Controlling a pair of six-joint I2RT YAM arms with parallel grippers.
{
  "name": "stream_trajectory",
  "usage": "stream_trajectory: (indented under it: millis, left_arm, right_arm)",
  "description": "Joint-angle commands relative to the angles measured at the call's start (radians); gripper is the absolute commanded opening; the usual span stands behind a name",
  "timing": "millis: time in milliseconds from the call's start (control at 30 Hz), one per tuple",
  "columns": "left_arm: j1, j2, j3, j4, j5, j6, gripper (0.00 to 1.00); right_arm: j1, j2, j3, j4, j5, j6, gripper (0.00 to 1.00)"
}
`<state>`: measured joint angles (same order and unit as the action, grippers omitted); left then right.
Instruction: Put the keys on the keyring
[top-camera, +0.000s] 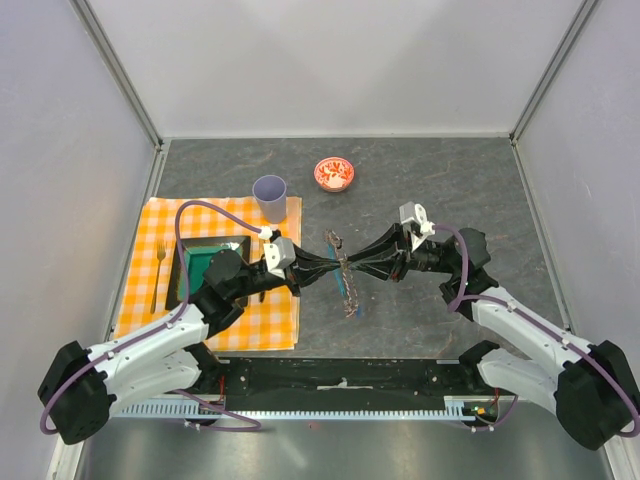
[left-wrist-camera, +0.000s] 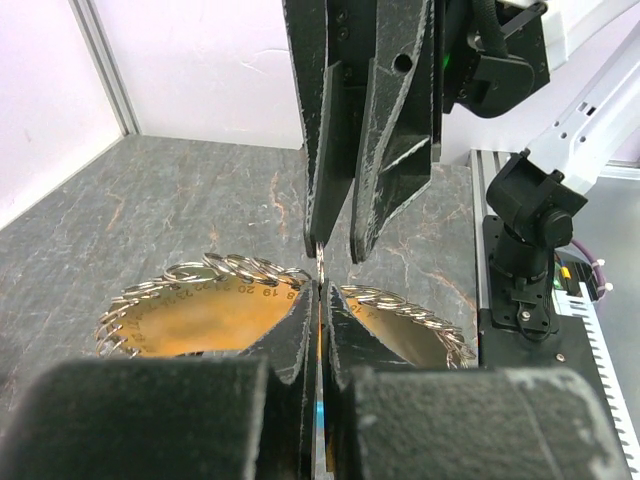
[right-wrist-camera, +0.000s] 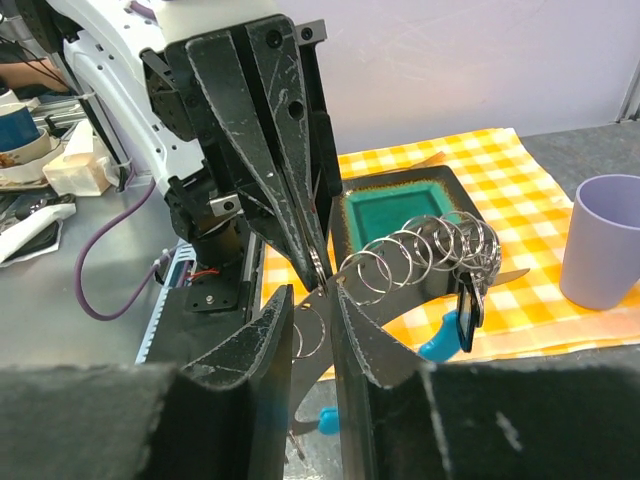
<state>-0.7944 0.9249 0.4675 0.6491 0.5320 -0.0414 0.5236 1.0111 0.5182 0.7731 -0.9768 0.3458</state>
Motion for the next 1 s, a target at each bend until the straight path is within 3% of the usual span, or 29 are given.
stream_trajectory:
  millis: [0, 433, 600, 667, 733, 800, 833, 900, 933, 967]
  left_arm:
    - [-0.005, -0.003, 0.04, 0.112, 0.026, -0.031, 0.02]
    - [-0.005, 0.003, 0.048, 0.119, 0.048, -0.032, 0.02]
    - [-0.003, 0.005, 0.051, 0.118, 0.052, -0.031, 0.02]
    - [-0.005, 0.008, 0.049, 0.115, 0.057, -0.031, 0.02]
    - [-0.005, 0.006, 0.051, 0.081, 0.048, -0.025, 0.03]
    - [-0.003, -0.007, 0.066, -0.028, 0.027, 0.003, 0.1]
    - [-0.003, -0.017, 0.077, -0.079, -0.022, 0.012, 0.21]
    - [-0.005, -0.058, 0.109, -0.195, -0.085, 0.034, 0.36]
    - [-0.003, -0.081, 0.126, -0.3, -0.16, 0.038, 0.49]
    - [-0.005, -0.102, 0.134, -0.352, -0.209, 0.04, 0.53]
  right_arm:
    - [0.006, 0.02, 0.016, 0.077, -0.013, 0.009, 0.27]
    - [0.019, 0.055, 0.028, 0.132, -0.042, 0.035, 0.25]
    - [0.027, 0.066, 0.029, 0.13, -0.048, 0.035, 0.15]
    - [0.027, 0.067, 0.031, 0.124, -0.049, 0.03, 0.02]
    - [0.027, 0.058, 0.046, 0.022, -0.034, -0.031, 0.0]
    - [0.029, 0.037, 0.086, -0.111, -0.01, -0.121, 0.0]
    - [0.027, 0.026, 0.106, -0.302, 0.034, -0.248, 0.0]
    - [0.027, 0.006, 0.167, -0.485, 0.096, -0.39, 0.0]
    - [0.029, 0.004, 0.183, -0.618, 0.127, -0.481, 0.0]
    - [0.027, -0.002, 0.204, -0.67, 0.191, -0.513, 0.0]
